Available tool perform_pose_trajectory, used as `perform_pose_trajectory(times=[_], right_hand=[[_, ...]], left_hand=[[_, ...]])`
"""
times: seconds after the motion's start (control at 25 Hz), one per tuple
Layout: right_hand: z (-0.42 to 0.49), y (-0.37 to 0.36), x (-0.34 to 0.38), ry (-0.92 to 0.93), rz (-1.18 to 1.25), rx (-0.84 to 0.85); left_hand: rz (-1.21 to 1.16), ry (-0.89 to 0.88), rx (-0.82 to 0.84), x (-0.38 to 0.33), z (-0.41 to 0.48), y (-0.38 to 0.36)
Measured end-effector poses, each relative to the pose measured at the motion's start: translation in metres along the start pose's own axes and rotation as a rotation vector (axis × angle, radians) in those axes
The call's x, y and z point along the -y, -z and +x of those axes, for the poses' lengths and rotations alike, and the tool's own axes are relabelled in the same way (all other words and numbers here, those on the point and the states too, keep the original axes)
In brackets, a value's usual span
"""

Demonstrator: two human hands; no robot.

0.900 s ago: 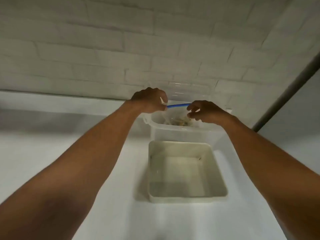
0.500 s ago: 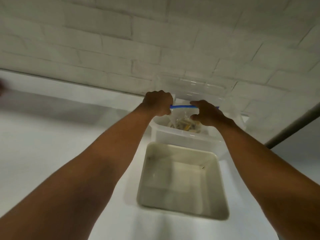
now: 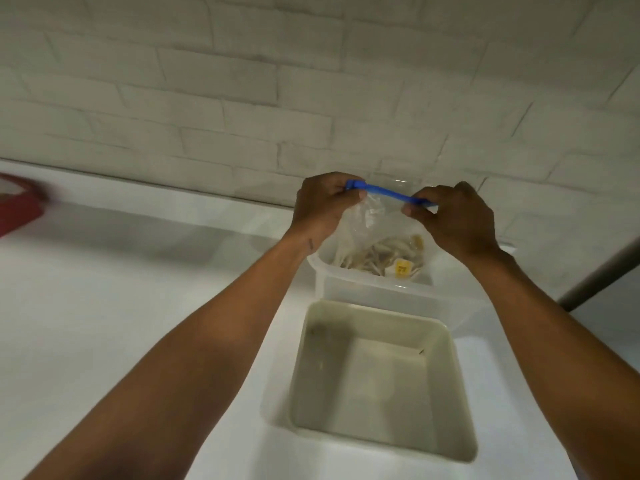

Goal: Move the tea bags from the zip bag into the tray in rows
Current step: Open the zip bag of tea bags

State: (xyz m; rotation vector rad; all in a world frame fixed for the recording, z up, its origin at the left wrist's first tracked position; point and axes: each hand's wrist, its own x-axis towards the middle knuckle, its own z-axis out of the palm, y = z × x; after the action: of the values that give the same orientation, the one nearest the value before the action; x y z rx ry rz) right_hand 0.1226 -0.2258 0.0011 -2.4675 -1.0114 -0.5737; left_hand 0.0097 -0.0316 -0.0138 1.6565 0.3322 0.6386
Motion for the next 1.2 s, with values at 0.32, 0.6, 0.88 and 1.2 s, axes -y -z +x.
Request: perform_pose_trajectory(times=[0.32, 0.6, 0.88, 1.2], right_hand=[[-0.005, 0.064, 0.076, 0.138, 0.026, -0.295], [-0.027, 0.096, 0.170, 0.169, 0.018, -0.308], [-0.107, 0.050, 0.233, -0.121, 0.315, 0.267], [-0.197, -0.008, 0.278, -0.431, 0.593, 0.209]], left_hand=[[-0.185, -0.129, 0.041, -0.066, -0.031, 0.061], [-0.325, -0.232, 0.001, -0.089, -0.082, 0.143], [-0.261, 0.007, 0.090, -0.024, -0.134, 0.205], [-0.354, 0.165, 0.059, 0.046, -0.170, 0.215]])
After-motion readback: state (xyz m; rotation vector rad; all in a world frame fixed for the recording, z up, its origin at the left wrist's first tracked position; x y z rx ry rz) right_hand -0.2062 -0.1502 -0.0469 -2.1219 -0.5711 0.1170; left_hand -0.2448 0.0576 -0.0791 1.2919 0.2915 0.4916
